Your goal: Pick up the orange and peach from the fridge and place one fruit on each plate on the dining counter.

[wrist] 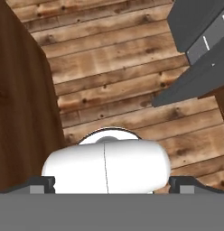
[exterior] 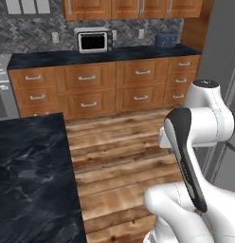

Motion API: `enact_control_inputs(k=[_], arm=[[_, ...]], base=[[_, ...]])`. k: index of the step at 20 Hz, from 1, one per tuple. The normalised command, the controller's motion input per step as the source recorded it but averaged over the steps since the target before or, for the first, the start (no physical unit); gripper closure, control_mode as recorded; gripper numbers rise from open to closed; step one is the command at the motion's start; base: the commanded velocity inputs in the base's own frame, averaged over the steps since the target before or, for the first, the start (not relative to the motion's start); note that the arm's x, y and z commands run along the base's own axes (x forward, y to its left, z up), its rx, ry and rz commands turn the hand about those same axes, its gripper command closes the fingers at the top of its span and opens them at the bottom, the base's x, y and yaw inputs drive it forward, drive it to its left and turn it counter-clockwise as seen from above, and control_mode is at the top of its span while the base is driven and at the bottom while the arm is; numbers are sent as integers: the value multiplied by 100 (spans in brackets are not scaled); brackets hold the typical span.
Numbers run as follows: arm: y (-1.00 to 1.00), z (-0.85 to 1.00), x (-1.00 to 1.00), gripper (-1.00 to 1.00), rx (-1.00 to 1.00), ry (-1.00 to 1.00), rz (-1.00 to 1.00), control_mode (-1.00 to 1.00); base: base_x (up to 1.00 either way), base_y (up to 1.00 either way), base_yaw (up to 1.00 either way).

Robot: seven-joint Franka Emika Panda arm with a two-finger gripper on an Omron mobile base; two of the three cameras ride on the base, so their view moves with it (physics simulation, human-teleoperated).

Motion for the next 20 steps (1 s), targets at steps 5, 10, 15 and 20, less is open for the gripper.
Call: enact_control_inputs(k=[5, 10, 15, 20], arm=[[0, 0, 0, -100, 0, 0, 0, 100], [0, 0, 0, -100, 0, 0, 0, 100], [0, 0, 0, -100, 0, 0, 0, 100], [0, 0, 0, -100, 0, 0, 0, 100]], base=[[95, 25, -11], [96, 21, -14], [100, 9, -25], [97, 2, -39]])
